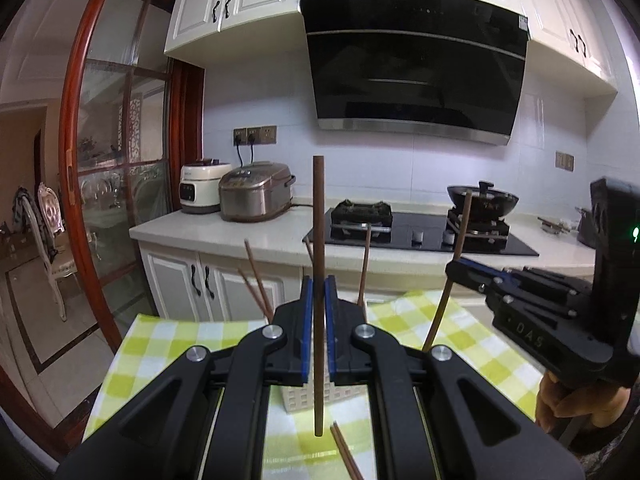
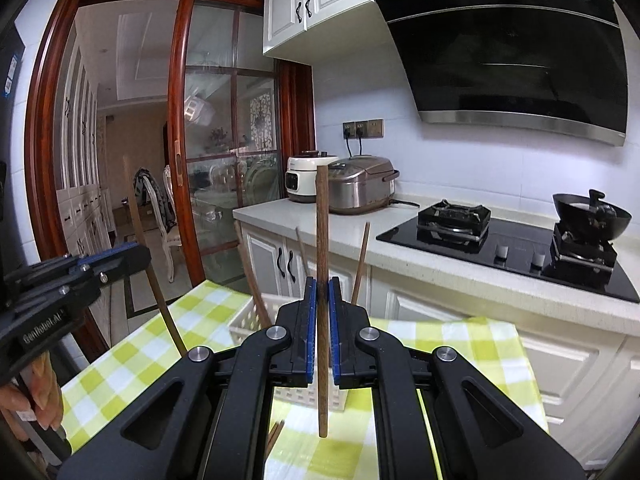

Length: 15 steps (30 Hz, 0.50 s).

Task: Organize utensils
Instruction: 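Lower the held chopstick into the caddy with the right tool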

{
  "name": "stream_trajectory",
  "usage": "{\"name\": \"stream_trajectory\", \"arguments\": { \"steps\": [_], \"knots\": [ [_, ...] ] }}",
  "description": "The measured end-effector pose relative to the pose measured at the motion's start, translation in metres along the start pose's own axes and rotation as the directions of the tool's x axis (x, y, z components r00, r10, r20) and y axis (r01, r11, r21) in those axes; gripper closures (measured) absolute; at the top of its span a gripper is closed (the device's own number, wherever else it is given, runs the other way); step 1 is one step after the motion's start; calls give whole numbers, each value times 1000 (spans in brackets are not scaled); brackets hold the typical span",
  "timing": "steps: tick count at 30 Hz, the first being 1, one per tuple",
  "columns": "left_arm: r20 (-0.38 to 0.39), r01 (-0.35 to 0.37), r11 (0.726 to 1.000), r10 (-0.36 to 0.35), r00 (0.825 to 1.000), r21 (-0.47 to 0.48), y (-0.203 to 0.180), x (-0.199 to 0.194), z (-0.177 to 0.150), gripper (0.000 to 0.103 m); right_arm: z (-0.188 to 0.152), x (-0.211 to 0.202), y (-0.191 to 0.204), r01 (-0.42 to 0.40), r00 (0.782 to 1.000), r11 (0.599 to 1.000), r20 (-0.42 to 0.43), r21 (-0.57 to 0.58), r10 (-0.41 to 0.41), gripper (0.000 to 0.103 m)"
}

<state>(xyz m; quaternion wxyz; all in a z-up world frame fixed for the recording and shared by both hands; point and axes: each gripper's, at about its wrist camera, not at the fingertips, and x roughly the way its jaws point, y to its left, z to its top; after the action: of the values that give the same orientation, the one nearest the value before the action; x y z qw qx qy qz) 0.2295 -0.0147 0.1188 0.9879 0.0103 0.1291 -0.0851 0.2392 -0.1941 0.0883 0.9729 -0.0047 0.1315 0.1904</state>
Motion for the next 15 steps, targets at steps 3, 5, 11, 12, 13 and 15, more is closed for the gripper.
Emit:
{"name": "stream_trajectory", "arguments": {
  "steps": [3, 5, 11, 12, 13, 15],
  "knots": [
    [21, 5, 1000, -5, 1000, -7, 4, 10, 23, 97, 15, 7, -3, 1, 1000, 1000, 13, -8, -1, 97],
    [36, 4, 1000, -3, 999, -8, 6, 14, 36, 97, 24, 11, -3, 5, 1000, 1000, 27, -16, -5, 97],
    [67, -7, 1000, 8, 998, -21, 13, 38, 70, 97, 49, 28, -8, 8, 998, 1000, 60, -27, -7, 97],
    [69, -11, 1000, 13, 998, -29, 14, 45, 73, 97, 51, 34, -9, 8, 998, 1000, 59, -29, -6, 97],
    [69, -16, 999, 19, 997, -33, 16, 50, 76, 97, 53, 38, -9, 8, 998, 1000, 57, -30, -6, 97],
    [57, -20, 999, 23, 998, -48, 19, 63, 76, 97, 53, 50, -11, 4, 999, 1000, 43, -31, -3, 97]
  ]
}}
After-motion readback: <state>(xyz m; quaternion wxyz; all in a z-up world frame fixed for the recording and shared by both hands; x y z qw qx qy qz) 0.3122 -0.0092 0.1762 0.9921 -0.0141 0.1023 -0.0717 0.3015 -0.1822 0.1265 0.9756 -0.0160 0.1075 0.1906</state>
